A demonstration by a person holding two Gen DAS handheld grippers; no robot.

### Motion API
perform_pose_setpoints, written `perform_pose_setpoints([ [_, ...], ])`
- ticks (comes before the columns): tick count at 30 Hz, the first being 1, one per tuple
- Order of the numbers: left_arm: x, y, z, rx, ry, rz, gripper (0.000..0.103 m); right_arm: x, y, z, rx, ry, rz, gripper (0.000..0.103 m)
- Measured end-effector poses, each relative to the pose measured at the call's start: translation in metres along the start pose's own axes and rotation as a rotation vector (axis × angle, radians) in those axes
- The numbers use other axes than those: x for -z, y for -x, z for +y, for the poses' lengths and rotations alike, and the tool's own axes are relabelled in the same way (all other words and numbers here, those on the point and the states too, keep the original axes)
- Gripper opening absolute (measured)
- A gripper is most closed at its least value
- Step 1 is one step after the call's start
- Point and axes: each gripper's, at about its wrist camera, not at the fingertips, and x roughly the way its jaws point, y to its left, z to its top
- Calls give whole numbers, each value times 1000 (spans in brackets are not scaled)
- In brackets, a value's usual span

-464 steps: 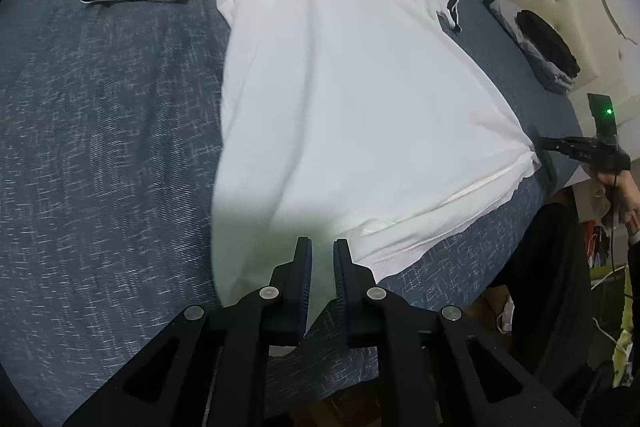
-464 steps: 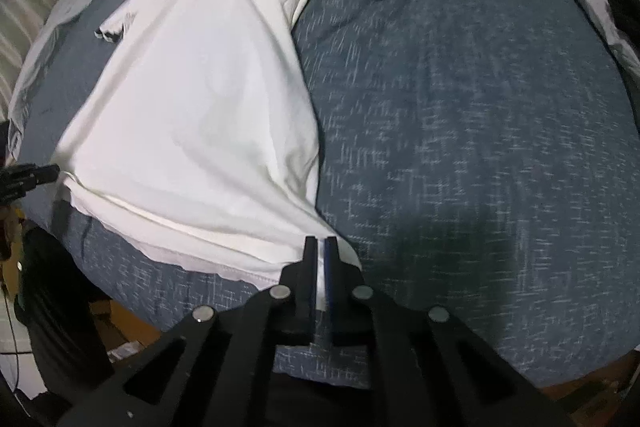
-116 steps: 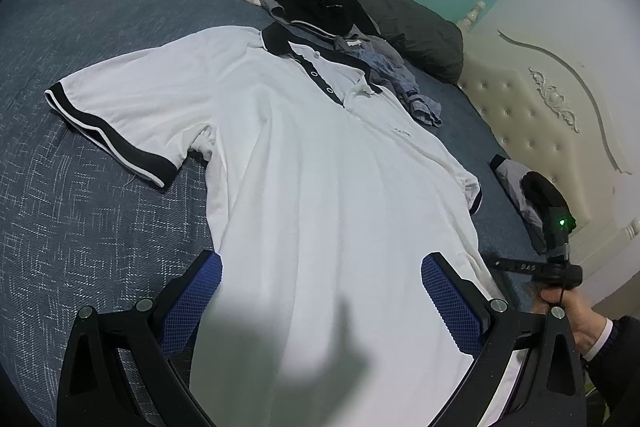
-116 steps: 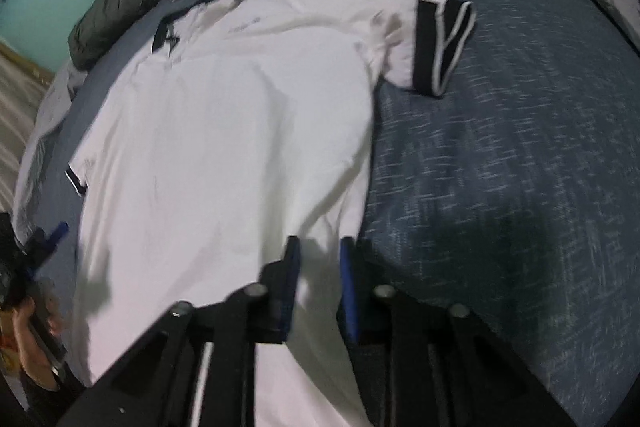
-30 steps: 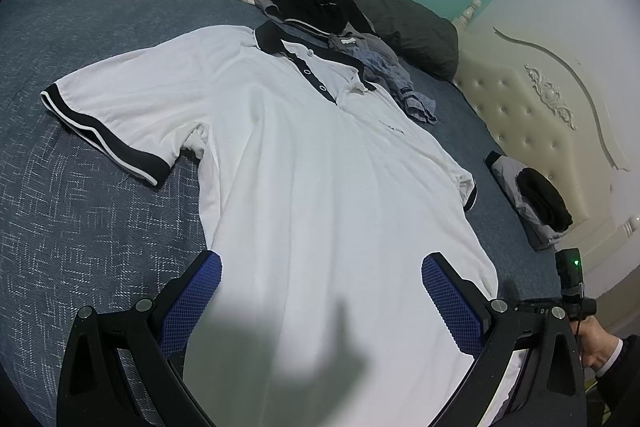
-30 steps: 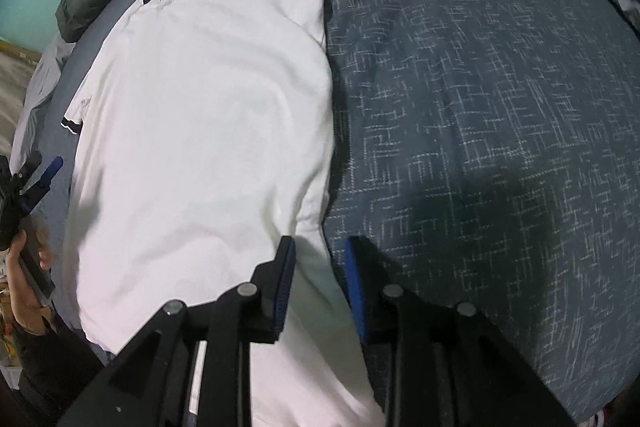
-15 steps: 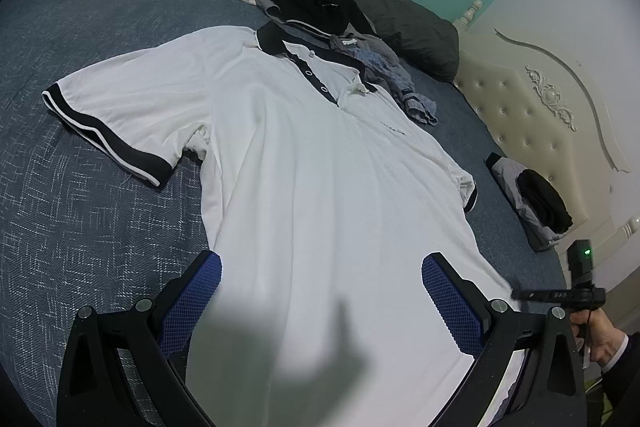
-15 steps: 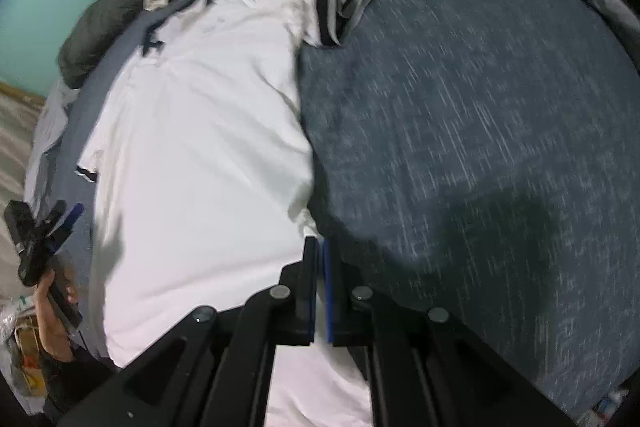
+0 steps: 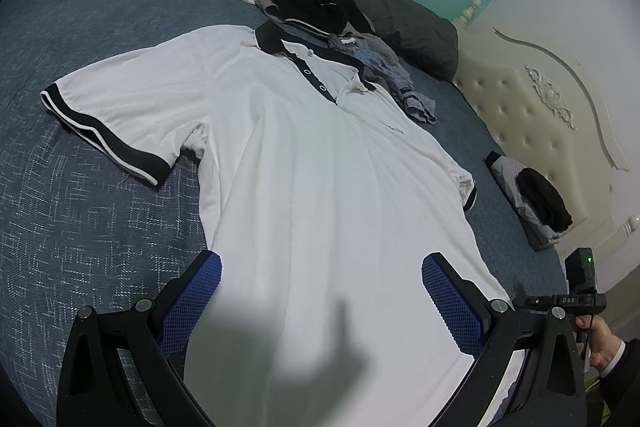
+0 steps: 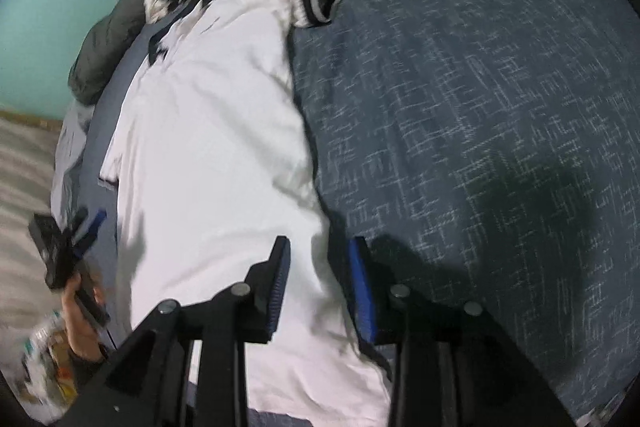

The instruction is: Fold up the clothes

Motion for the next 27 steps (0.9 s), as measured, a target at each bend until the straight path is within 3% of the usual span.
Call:
perform_pose_setpoints([
  [3,0,1,0,0,1,-1,102,-3,-15,3,19,31,21,25],
  [4,0,1,0,0,1,-1,102,-3,-18,3,33,41,27,11],
  [5,0,1,0,0,2,-1,102,-3,-22,2,48,50,33,3],
  [11,-1,1,3,1,7,-2,102,-1,-17,-14,74,0,24,2],
  [17,-1,2,5,-4,13,-4,102,-14,-16,-16,-18,-44,20,3],
  [21,0,2,7,-10,14,-3,102,-36,-5,-16,-29,-76,-45,9],
  [23,0,1,8,-14,14,-2,102,-53,-1,-17,-29,-96,-90,37],
  [27,0,-1,10,-24,14,1,103,-91,-5,-18,-43,-167,-168,39],
])
